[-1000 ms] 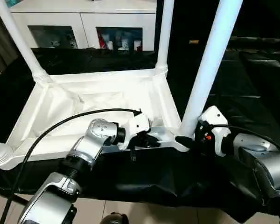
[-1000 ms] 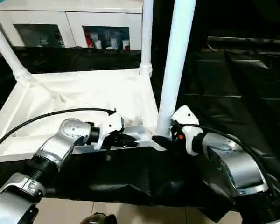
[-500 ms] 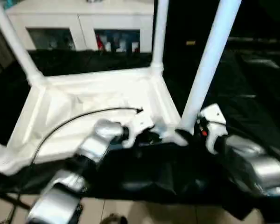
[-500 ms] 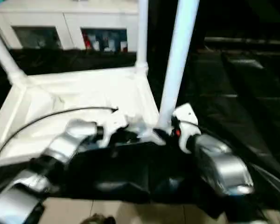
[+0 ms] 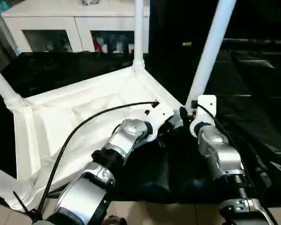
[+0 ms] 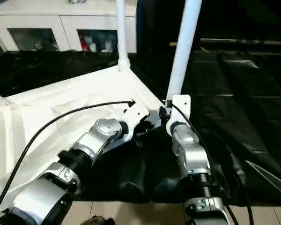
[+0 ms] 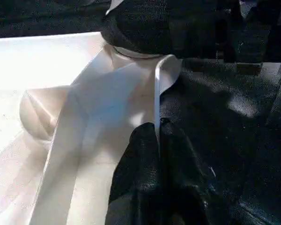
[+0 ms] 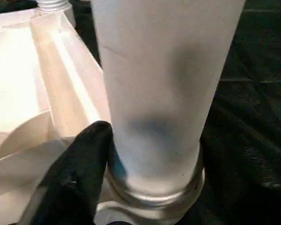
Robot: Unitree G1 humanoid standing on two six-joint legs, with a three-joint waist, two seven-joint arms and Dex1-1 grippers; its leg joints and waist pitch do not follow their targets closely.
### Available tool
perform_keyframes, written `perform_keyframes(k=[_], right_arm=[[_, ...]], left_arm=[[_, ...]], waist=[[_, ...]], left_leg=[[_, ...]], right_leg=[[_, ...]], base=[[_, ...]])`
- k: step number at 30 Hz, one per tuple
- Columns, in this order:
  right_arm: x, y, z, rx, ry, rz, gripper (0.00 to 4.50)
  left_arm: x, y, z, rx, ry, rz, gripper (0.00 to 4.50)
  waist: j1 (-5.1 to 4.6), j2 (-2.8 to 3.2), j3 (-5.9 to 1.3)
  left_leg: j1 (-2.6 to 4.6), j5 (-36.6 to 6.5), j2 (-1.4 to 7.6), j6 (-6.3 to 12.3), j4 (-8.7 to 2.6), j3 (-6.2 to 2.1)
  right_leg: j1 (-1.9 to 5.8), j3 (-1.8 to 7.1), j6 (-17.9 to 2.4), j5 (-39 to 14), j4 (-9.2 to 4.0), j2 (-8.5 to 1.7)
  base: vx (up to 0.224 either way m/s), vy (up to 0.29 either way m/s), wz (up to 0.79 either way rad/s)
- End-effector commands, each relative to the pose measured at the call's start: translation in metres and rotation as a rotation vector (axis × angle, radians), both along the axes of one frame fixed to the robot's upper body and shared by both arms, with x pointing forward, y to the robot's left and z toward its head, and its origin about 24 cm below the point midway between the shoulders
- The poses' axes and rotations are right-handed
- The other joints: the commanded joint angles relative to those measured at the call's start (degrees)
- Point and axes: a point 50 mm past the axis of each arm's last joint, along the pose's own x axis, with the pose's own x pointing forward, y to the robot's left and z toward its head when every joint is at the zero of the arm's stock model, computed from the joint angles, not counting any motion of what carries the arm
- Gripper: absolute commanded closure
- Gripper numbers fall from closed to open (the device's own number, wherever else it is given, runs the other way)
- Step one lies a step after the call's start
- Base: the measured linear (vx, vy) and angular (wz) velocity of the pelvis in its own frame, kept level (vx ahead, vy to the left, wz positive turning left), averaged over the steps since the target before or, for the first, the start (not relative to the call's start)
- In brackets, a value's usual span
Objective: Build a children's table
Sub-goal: Rotate leg to tighten
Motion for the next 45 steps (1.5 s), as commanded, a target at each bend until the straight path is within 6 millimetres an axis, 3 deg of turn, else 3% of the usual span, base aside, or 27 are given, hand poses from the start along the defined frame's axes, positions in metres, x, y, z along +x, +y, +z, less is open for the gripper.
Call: perform_keyframes(k=[1,8,13,15,21,24,29,33,37,45], right_arm=[[-0.001,0.021,0.0,0.016,-0.018,0.106,1.11],[-0.003,0.006,0.01,-0.098,-0.069,0.234,0.49],[-0.02,-0.017,0.023,-0.165,-0.056,0.454,0.08],[-0.027,-0.029,0.026,-0.212,-0.031,0.509,0.08],[-0.048,-0.036,0.031,-0.212,0.04,0.711,0.08],[-0.054,-0.035,0.03,-0.197,0.072,0.763,0.08],[-0.058,-0.034,0.028,-0.193,0.102,0.781,0.08],[-0.062,-0.034,0.026,-0.186,0.132,0.808,0.08],[-0.063,-0.036,0.026,-0.19,0.145,0.814,0.08],[-0.062,-0.038,0.026,-0.185,0.152,0.806,0.87]], left_arm=[[0.003,-0.005,0.012,-0.021,-0.07,-0.042,4.5],[0.001,0.0,0.015,-0.075,-0.052,-0.105,4.5],[-0.002,0.014,0.016,-0.096,-0.051,-0.189,4.5],[-0.004,0.02,0.019,-0.11,-0.058,-0.24,4.5],[-0.016,0.034,0.022,-0.11,-0.021,-0.432,4.5],[-0.027,0.044,0.021,-0.073,0.016,-0.554,4.5],[-0.027,0.051,0.019,-0.032,0.005,-0.56,4.5],[-0.026,0.057,0.02,-0.012,-0.001,-0.541,4.5],[-0.025,0.06,0.02,-0.01,-0.006,-0.526,4.5],[-0.025,0.06,0.02,-0.016,-0.013,-0.515,4.5]], waist=[[0.0,-0.88,-4.21],[0.18,-1.05,-4.24],[0.63,-0.91,-4.3],[0.99,-0.9,-4.13],[1.55,-0.8,-3.95],[1.67,-0.57,-3.94],[1.54,-0.78,-3.67],[1.59,-0.85,-3.7],[1.58,-0.92,-3.85],[1.64,-1.02,-3.76]], left_leg=[[2.0,-17.36,4.8,-0.51,-4.31,-3.47],[1.87,-15.95,4.75,0.21,-4.08,-3.3],[1.7,-13.55,5.01,2.94,-3.87,-3.29],[1.74,-13.87,5.12,3.29,-3.87,-3.33],[1.77,-14.6,5.33,3.25,-3.93,-3.3],[1.99,-15.46,5.59,2.16,-4.17,-3.32],[2.33,-18.81,5.48,-0.24,-4.38,-3.37],[2.19,-18.16,5.48,-0.41,-4.36,-3.49],[2.04,-16.24,5.43,0.34,-4.26,-3.34],[2.1,-16.37,5.4,0.42,-4.18,-3.33]], right_leg=[[1.68,3.53,-9.5,-15.05,-5.05,-5.39],[1.95,3.52,-9.37,-14.79,-4.98,-5.3],[2.06,3.57,-10.6,-10.15,-4.35,-5.21],[2.17,3.53,-10.96,-11.01,-4.5,-5.24],[2.04,3.62,-11.03,-13.24,-4.56,-5.4],[1.48,3.62,-11.18,-15.02,-4.59,-5.28],[1.25,3.78,-10.47,-18.05,-4.93,-5.55],[1.41,3.82,-9.8,-18.74,-4.95,-5.63],[1.44,3.78,-10.39,-15.69,-4.61,-5.48],[1.38,3.76,-10.0,-17.34,-4.79,-5.56]], base=[[0.0,0.0,0.0],[0.0,0.0,0.0],[0.0,0.0,0.0],[0.0,0.0,0.0],[0.0,0.0,0.0],[0.0,0.0,0.0],[0.0,0.0,0.0],[0.0,0.0,0.0],[0.0,0.0,0.0],[0.0,0.0,0.0]])
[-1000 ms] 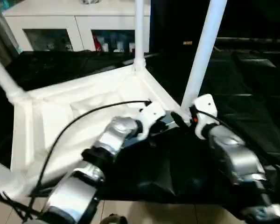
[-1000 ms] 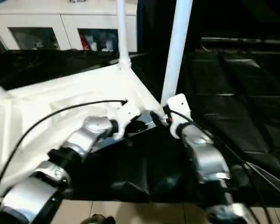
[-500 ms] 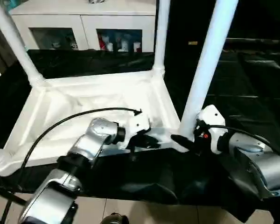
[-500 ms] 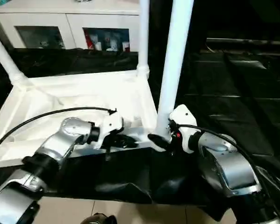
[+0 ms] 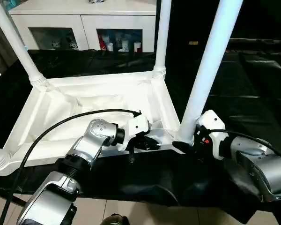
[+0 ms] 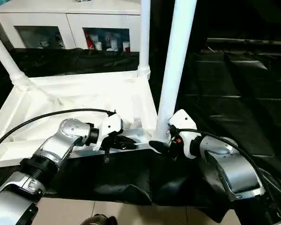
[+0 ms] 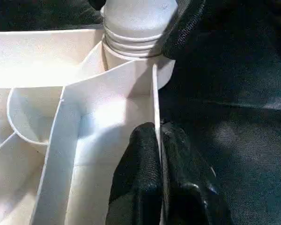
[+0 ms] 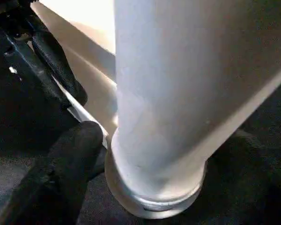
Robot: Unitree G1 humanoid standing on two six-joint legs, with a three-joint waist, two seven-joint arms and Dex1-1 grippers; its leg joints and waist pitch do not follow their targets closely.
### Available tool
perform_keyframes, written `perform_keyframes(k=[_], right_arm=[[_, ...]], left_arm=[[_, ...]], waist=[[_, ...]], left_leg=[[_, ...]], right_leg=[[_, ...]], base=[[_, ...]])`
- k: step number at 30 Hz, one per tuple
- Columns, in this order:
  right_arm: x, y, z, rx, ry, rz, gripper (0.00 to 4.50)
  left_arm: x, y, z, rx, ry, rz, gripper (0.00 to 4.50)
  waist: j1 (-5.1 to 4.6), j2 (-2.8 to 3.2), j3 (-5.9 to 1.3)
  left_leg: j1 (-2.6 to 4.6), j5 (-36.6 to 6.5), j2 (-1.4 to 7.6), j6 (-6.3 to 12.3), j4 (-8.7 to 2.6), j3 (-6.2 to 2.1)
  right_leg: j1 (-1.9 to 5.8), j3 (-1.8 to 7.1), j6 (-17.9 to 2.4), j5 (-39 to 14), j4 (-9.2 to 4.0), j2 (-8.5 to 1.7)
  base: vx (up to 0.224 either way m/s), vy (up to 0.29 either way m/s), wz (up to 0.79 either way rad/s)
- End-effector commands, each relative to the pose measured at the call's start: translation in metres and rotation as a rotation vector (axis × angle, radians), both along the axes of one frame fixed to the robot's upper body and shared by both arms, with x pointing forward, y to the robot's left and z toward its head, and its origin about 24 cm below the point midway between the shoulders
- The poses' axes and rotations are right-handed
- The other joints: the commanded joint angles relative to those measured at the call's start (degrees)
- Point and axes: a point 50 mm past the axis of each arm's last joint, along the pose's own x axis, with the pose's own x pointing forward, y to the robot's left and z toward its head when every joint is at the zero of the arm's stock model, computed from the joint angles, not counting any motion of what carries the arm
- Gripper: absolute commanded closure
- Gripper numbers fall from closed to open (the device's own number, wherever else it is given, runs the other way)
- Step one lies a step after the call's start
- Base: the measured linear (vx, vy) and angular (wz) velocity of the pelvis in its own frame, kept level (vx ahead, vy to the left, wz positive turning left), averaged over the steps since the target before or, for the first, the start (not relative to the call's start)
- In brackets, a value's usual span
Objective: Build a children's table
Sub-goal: Rotate leg to tighten
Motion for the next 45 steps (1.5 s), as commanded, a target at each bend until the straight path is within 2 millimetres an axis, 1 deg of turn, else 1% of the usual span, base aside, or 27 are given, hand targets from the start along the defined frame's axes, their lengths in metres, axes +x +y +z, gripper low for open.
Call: perform_keyframes(k=[1,2,7,8,9,10,15,16,18,20,21,22,23,24,25,26,27,28,32,35,37,38,40,42,43,44,45], right_arm=[[0.001,0.001,0.003,0.006,0.0,0.01,0.87],[0.001,0.001,0.003,0.008,0.0,0.01,1.04],[0.0,0.001,0.002,0.014,0.004,0.009,1.32],[0.0,0.002,0.002,0.017,0.005,0.008,1.52],[0.0,0.002,0.002,0.018,0.005,0.008,1.52],[0.0,0.002,0.001,0.021,0.005,0.007,1.64],[-0.001,0.002,0.0,0.03,0.01,0.001,1.81],[-0.001,0.003,-0.001,0.035,0.011,-0.007,1.83],[0.005,0.004,-0.005,0.066,-0.005,-0.096,1.84],[0.014,0.005,-0.011,0.093,-0.037,-0.24,1.85],[0.014,0.005,-0.011,0.093,-0.037,-0.24,1.86],[0.022,0.007,-0.02,0.119,-0.039,-0.393,1.86],[0.023,0.008,-0.023,0.121,-0.036,-0.438,1.86],[0.027,0.011,-0.031,0.114,-0.032,-0.524,1.87],[0.028,0.013,-0.035,0.103,-0.035,-0.56,1.87],[0.032,0.016,-0.039,0.085,-0.057,-0.627,1.87],[0.032,0.016,-0.039,0.085,-0.057,-0.627,1.87],[0.035,0.02,-0.042,0.089,-0.064,-0.667,1.87],[0.046,0.038,-0.045,0.116,-0.071,-0.763,1.87],[0.05,0.049,-0.042,0.143,-0.081,-0.747,1.87],[0.051,0.052,-0.042,0.145,-0.089,-0.74,1.87],[0.051,0.054,-0.041,0.157,-0.096,-0.728,1.53],[0.051,0.054,-0.039,0.188,-0.121,-0.712,1.18],[0.051,0.053,-0.037,0.18,-0.135,-0.697,1.18],[0.052,0.052,-0.035,0.174,-0.148,-0.683,0.92],[0.051,0.052,-0.033,0.176,-0.157,-0.651,0.82],[0.051,0.052,-0.031,0.178,-0.16,-0.633,0.82]], left_arm=[[0.001,-0.008,0.018,-0.039,-0.079,-0.048,4.5],[0.001,-0.008,0.017,-0.039,-0.079,-0.048,4.5],[0.0,-0.007,0.016,-0.038,-0.073,-0.048,4.5],[0.0,-0.006,0.016,-0.038,-0.071,-0.048,4.5],[0.0,-0.006,0.016,-0.038,-0.07,-0.048,4.5],[0.0,-0.006,0.016,-0.037,-0.07,-0.049,4.5],[0.0,-0.006,0.016,-0.039,-0.067,-0.049,4.5],[0.0,-0.007,0.016,-0.042,-0.065,-0.047,4.5],[0.003,-0.01,0.014,-0.05,-0.066,-0.003,4.5],[0.008,-0.017,0.012,-0.056,-0.084,0.07,4.5],[0.008,-0.017,0.012,-0.056,-0.084,0.07,4.5],[0.013,-0.024,0.009,-0.066,-0.082,0.148,4.5],[0.015,-0.027,0.008,-0.065,-0.084,0.172,4.5],[0.018,-0.034,0.006,-0.058,-0.086,0.223,4.5],[0.019,-0.038,0.005,-0.051,-0.086,0.251,4.5],[0.024,-0.045,0.003,-0.039,-0.083,0.337,4.5],[0.024,-0.045,0.003,-0.039,-0.083,0.337,4.5],[0.026,-0.05,0.004,-0.042,-0.079,0.385,4.5],[0.029,-0.07,0.005,-0.045,-0.094,0.474,4.5],[0.029,-0.076,0.006,-0.049,-0.106,0.478,4.5],[0.029,-0.077,0.006,-0.047,-0.107,0.485,4.5],[0.03,-0.076,0.006,-0.048,-0.11,0.483,4.5],[0.03,-0.072,0.006,-0.046,-0.12,0.479,4.5],[0.03,-0.07,0.006,-0.052,-0.124,0.471,4.5],[0.03,-0.069,0.007,-0.058,-0.129,0.461,4.5],[0.03,-0.068,0.007,-0.063,-0.128,0.445,4.5],[0.029,-0.067,0.007,-0.065,-0.128,0.436,4.5]], waist=[[-0.12,-1.31,-3.78],[-0.12,-1.31,-3.83],[-0.11,-1.24,-3.94],[-0.09,-1.1,-3.94],[-0.11,-1.19,-3.96],[-0.1,-1.2,-3.97],[-0.13,-1.13,-3.95],[-0.16,-1.01,-3.89],[-0.27,-0.96,-3.93],[-0.65,-1.11,-3.92],[-0.77,-1.02,-3.86],[-0.86,-1.11,-3.83],[-1.11,-1.03,-3.75],[-1.47,-1.12,-3.73],[-1.58,-1.14,-3.81],[-1.71,-1.08,-3.78],[-1.8,-1.0,-3.84],[-1.74,-1.13,-3.78],[-1.76,-1.03,-3.87],[-1.66,-1.01,-4.01],[-1.68,-1.03,-3.95],[-1.69,-1.06,-3.93],[-1.74,-1.13,-3.91],[-1.83,-1.06,-3.89],[-1.87,-0.99,-3.85],[-1.85,-0.86,-3.87],[-1.85,-0.94,-3.84]], left_leg=[[2.25,-16.5,5.4,0.37,-4.17,-3.38],[2.29,-16.46,5.42,0.35,-4.15,-3.37],[2.22,-15.78,5.4,0.49,-4.11,-3.35],[2.21,-15.69,5.37,0.54,-4.07,-3.33],[2.22,-15.61,5.38,0.59,-4.08,-3.33],[2.2,-15.53,5.36,0.63,-4.06,-3.33],[2.24,-15.84,5.35,0.5,-4.04,-3.31],[2.19,-15.89,5.34,0.49,-4.06,-3.34],[2.18,-16.18,5.3,0.25,-4.04,-3.37],[2.33,-16.98,5.22,-0.46,-4.14,-3.39],[2.38,-17.37,5.18,-0.71,-4.15,-3.36],[2.41,-17.97,5.14,-1.13,-4.2,-3.48],[2.58,-19.2,5.07,-1.9,-4.26,-3.55],[2.66,-19.98,5.04,-2.78,-4.39,-3.66],[2.67,-19.97,5.11,-3.15,-4.5,-3.79],[2.74,-20.13,5.13,-3.22,-4.5,-3.63],[2.9,-20.21,5.04,-3.35,-4.41,-3.55],[2.72,-19.74,4.93,-3.06,-4.37,-3.53],[2.51,-18.74,4.86,-2.16,-4.4,-3.57],[2.36,-17.33,4.79,-0.96,-4.32,-3.45],[2.26,-17.29,4.75,-0.5,-4.34,-3.43],[2.28,-17.52,4.81,-0.44,-4.36,-3.45],[2.31,-18.15,4.88,-0.54,-4.46,-3.51],[2.26,-18.6,4.9,-0.62,-4.53,-3.57],[2.35,-19.18,4.92,-0.69,-4.58,-3.59],[2.33,-19.33,4.91,-0.74,-4.58,-3.59],[2.29,-19.32,4.91,-0.67,-4.6,-3.6]], right_leg=[[1.46,3.78,-10.09,-17.54,-4.7,-5.55],[1.47,3.78,-10.08,-17.37,-4.66,-5.55],[1.55,3.76,-10.45,-15.93,-4.48,-5.51],[1.54,3.76,-10.53,-15.72,-4.48,-5.5],[1.57,3.74,-10.58,-15.55,-4.45,-5.47],[1.6,3.73,-10.62,-15.41,-4.43,-5.47],[1.58,3.74,-10.78,-15.5,-4.46,-5.49],[1.57,3.75,-10.76,-15.58,-4.48,-5.49],[1.54,3.73,-10.93,-15.62,-4.54,-5.53],[1.38,3.65,-10.91,-16.31,-4.62,-5.37],[1.25,3.7,-10.94,-16.82,-4.73,-5.4],[1.27,3.66,-10.61,-18.05,-4.84,-5.49],[1.0,3.63,-10.36,-19.53,-5.06,-5.48],[0.98,3.58,-10.15,-20.26,-5.15,-5.46],[1.2,3.57,-9.86,-19.64,-5.08,-5.47],[1.02,3.65,-9.87,-19.09,-5.06,-5.39],[0.82,3.71,-10.0,-18.6,-5.05,-5.38],[1.11,3.75,-10.06,-17.92,-5.17,-5.46],[1.39,3.59,-9.95,-16.89,-5.2,-5.39],[1.62,3.6,-9.64,-15.0,-5.08,-5.35],[1.64,3.55,-9.51,-15.29,-5.17,-5.32],[1.6,3.57,-9.43,-15.72,-5.18,-5.38],[1.59,3.54,-9.19,-16.62,-5.28,-5.38],[1.58,3.54,-9.11,-16.82,-5.27,-5.35],[1.54,3.53,-9.09,-17.16,-5.3,-5.27],[1.56,3.56,-9.12,-16.91,-5.26,-5.27],[1.59,3.56,-9.09,-16.79,-5.29,-5.27]], base=[[0.0,0.0,0.0],[0.0,0.0,0.0],[0.0,0.0,0.0],[0.0,0.0,0.0],[0.0,0.0,0.0],[0.0,0.0,0.0],[0.0,0.0,0.0],[0.0,0.0,0.0],[0.0,0.0,0.0],[0.0,0.0,0.0],[0.0,0.0,0.0],[0.0,0.0,0.0],[0.0,0.0,0.0],[0.0,0.0,0.0],[0.0,0.0,0.0],[0.0,0.0,0.0],[0.0,0.0,0.0],[0.0,0.0,0.0],[0.0,0.0,0.0],[0.0,0.0,0.0],[0.0,0.0,0.0],[0.0,0.0,0.0],[0.0,0.0,0.0],[0.0,0.0,0.0],[0.0,0.0,0.0],[0.0,0.0,0.0],[0.0,0.0,0.0]])
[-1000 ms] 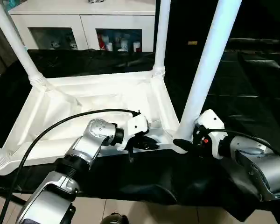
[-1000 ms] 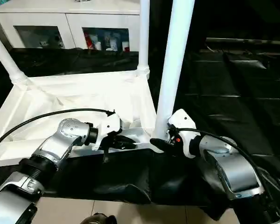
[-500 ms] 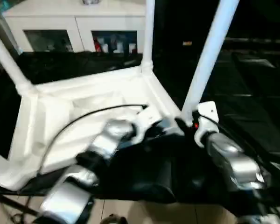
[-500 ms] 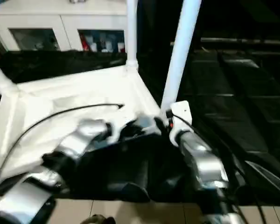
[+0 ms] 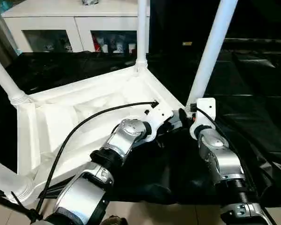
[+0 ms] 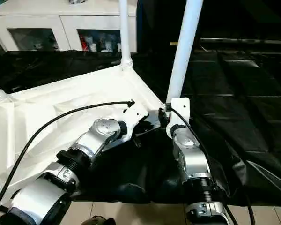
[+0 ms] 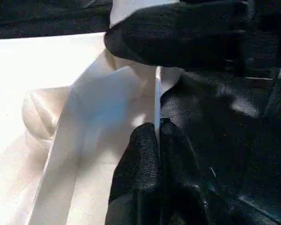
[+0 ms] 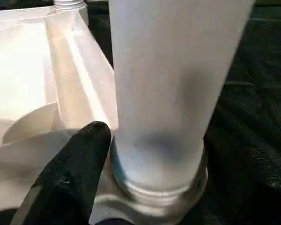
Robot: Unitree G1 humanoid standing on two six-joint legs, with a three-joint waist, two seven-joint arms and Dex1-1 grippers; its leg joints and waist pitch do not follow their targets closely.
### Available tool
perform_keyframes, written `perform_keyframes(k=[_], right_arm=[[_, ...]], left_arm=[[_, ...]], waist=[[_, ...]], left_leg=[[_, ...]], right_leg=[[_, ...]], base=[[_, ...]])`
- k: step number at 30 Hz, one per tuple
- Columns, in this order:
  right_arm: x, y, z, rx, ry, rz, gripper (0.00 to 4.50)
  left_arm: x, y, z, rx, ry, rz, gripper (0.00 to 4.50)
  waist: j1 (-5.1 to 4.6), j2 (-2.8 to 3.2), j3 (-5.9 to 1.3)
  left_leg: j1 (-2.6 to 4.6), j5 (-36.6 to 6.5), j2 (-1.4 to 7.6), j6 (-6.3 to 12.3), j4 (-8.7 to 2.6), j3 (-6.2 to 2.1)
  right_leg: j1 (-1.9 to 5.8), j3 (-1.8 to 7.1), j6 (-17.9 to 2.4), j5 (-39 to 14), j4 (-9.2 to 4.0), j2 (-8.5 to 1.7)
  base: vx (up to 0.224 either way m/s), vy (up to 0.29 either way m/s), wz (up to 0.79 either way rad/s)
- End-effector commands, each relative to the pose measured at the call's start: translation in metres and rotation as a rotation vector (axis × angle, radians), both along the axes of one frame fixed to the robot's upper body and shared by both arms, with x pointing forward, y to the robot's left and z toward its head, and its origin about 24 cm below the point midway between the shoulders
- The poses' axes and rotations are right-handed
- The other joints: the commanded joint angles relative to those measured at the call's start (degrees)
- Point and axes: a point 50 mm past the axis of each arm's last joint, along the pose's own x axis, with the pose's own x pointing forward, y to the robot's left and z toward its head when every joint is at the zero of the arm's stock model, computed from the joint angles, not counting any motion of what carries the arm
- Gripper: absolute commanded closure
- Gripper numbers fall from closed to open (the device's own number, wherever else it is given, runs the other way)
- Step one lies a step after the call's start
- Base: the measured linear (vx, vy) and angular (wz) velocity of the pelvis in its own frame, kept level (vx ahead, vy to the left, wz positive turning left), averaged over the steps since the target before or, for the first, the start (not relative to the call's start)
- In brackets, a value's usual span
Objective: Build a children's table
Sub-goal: Rotate leg to tighten
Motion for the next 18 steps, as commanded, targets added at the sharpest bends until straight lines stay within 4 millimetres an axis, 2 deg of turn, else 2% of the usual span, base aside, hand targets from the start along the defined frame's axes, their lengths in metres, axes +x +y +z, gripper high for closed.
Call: perform_keyframes(k=[1,4,5,6,7,8,10,11,15,18], right_arm=[[-0.006,0.011,0.004,0.013,-0.009,0.171,0.82],[-0.009,-0.003,0.012,-0.024,-0.028,0.209,0.82],[-0.009,-0.003,0.012,-0.024,-0.028,0.209,0.82],[-0.011,-0.008,0.015,-0.039,-0.031,0.228,0.82],[-0.013,-0.014,0.017,-0.06,-0.03,0.262,0.82],[-0.019,-0.019,0.02,-0.076,-0.02,0.329,0.82],[-0.031,-0.025,0.024,-0.056,0.015,0.448,0.82],[-0.035,-0.027,0.026,-0.049,0.026,0.491,0.82],[-0.047,-0.031,0.027,-0.082,0.066,0.599,0.82],[-0.054,-0.034,0.026,-0.111,0.097,0.665,0.82]], left_arm=[[0.0,-0.001,0.011,-0.056,-0.062,-0.07,4.5],[-0.003,0.005,0.01,-0.061,-0.043,-0.12,4.5],[-0.003,0.005,0.01,-0.061,-0.043,-0.12,4.5],[-0.004,0.007,0.01,-0.062,-0.039,-0.137,4.5],[-0.005,0.01,0.009,-0.064,-0.037,-0.158,4.5],[-0.007,0.014,0.009,-0.068,-0.032,-0.194,4.5],[-0.011,0.02,0.011,-0.074,-0.033,-0.269,4.5],[-0.013,0.023,0.011,-0.071,-0.029,-0.301,4.5],[-0.018,0.031,0.012,-0.046,-0.027,-0.381,4.5],[-0.022,0.039,0.014,-0.033,-0.019,-0.439,4.5]], waist=[[0.0,-0.88,-3.79],[0.15,-0.94,-4.03],[0.23,-0.88,-4.06],[0.32,-0.71,-4.13],[0.34,-0.86,-4.08],[0.38,-0.57,-4.15],[0.92,-0.67,-4.12],[1.05,-0.64,-4.05],[1.31,-0.42,-4.1],[1.62,-0.4,-4.11]], left_leg=[[2.01,-19.03,4.91,-0.43,-4.58,-3.62],[1.91,-16.72,4.92,0.89,-4.33,-3.42],[1.69,-15.42,4.88,1.47,-4.2,-3.36],[1.76,-15.25,4.92,1.71,-4.16,-3.37],[1.78,-15.04,4.92,2.11,-4.1,-3.32],[1.84,-14.98,4.96,2.19,-4.03,-3.31],[1.95,-14.95,5.22,2.91,-3.98,-3.33],[1.66,-14.88,5.28,3.48,-4.06,-3.38],[1.98,-15.67,5.42,2.63,-4.03,-3.33],[2.13,-16.92,5.6,1.27,-4.22,-3.37]], right_leg=[[1.76,3.55,-8.99,-16.39,-5.23,-5.3],[1.86,3.61,-9.74,-13.44,-4.83,-5.33],[1.99,3.62,-10.18,-12.4,-4.65,-5.32],[1.98,3.6,-10.34,-12.3,-4.65,-5.36],[1.96,3.55,-10.57,-12.38,-4.66,-5.3],[1.89,3.54,-10.72,-12.73,-4.61,-5.28],[2.1,3.67,-10.41,-12.48,-4.59,-5.27],[2.2,3.64,-10.49,-12.57,-4.51,-5.32],[1.74,3.62,-10.84,-14.27,-4.62,-5.36],[1.59,3.69,-10.86,-15.1,-4.52,-5.36]], base=[[0.0,0.0,0.0],[0.0,0.0,0.0],[0.0,0.0,0.0],[0.0,0.0,0.0],[0.0,0.0,0.0],[0.0,0.0,0.0],[0.0,0.0,0.0],[0.0,0.0,0.0],[0.0,0.0,0.0],[0.0,0.0,0.0]])
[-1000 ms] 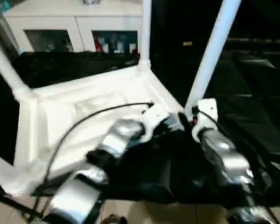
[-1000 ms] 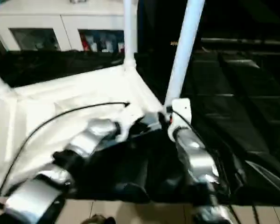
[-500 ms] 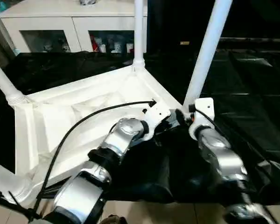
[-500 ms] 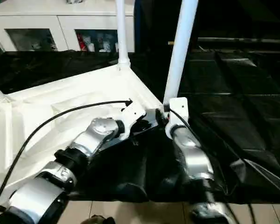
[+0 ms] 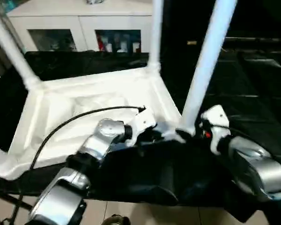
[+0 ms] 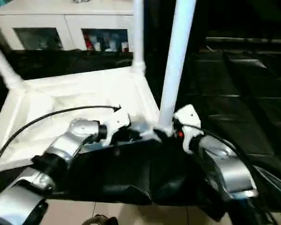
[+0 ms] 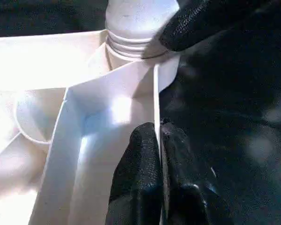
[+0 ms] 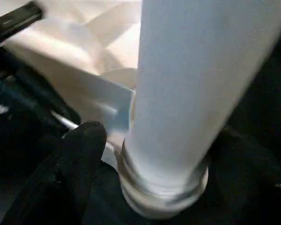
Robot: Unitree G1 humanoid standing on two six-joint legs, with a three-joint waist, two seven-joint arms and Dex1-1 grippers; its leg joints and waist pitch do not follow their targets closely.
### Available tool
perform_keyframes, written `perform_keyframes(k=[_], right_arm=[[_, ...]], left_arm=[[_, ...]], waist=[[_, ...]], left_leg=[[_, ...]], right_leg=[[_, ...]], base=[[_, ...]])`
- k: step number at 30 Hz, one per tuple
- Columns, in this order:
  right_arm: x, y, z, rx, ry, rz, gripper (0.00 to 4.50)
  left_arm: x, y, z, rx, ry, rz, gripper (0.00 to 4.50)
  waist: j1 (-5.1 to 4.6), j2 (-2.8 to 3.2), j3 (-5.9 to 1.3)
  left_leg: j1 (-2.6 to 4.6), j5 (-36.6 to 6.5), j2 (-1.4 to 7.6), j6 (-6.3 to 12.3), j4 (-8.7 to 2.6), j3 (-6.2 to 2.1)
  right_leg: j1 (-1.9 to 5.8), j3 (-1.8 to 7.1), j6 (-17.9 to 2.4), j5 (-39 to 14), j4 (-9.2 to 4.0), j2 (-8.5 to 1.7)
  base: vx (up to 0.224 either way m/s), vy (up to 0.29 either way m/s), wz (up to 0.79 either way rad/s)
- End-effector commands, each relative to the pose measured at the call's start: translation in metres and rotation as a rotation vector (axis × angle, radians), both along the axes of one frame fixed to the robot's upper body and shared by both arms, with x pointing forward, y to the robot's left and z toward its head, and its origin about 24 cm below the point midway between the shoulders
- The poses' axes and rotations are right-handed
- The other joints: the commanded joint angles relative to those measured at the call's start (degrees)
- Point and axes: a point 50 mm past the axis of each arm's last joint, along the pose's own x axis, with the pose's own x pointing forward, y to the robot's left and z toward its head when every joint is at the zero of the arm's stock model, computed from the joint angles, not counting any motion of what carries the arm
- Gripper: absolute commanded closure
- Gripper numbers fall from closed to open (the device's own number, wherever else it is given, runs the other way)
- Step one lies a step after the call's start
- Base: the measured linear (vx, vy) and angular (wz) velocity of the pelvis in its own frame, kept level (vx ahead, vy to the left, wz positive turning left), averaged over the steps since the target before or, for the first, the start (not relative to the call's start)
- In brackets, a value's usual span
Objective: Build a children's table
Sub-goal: Rotate leg to tighten
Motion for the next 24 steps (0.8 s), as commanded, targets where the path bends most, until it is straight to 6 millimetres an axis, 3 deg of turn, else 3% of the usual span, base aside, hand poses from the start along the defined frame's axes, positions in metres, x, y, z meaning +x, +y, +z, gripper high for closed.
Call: perform_keyframes(k=[1,14,24], right_arm=[[-0.005,0.004,0.001,-0.005,0.018,0.06,0.82],[-0.007,-0.001,-0.002,-0.042,0.062,0.089,0.82],[-0.008,-0.001,-0.002,-0.032,0.067,0.085,1.67]], left_arm=[[-0.003,-0.005,0.015,-0.047,-0.042,-0.097,4.5],[-0.01,0.007,0.015,-0.035,-0.017,-0.135,4.5],[-0.011,0.009,0.015,-0.034,-0.012,-0.127,4.5]], waist=[[-0.06,-1.03,-4.09],[0.14,-1.28,-4.17],[0.1,-1.15,-4.2]], left_leg=[[2.24,-17.3,5.57,0.8,-4.18,-3.39],[2.09,-15.59,5.39,0.73,-3.94,-3.3],[2.09,-15.02,5.32,1.18,-3.83,-3.28]], right_leg=[[1.59,3.7,-11.04,-15.07,-4.44,-5.42],[1.67,3.74,-11.1,-14.72,-4.26,-5.55],[1.68,3.65,-11.32,-13.81,-4.15,-5.37]], base=[[0.0,0.0,0.0],[0.0,0.0,0.0],[0.0,0.0,0.0]])
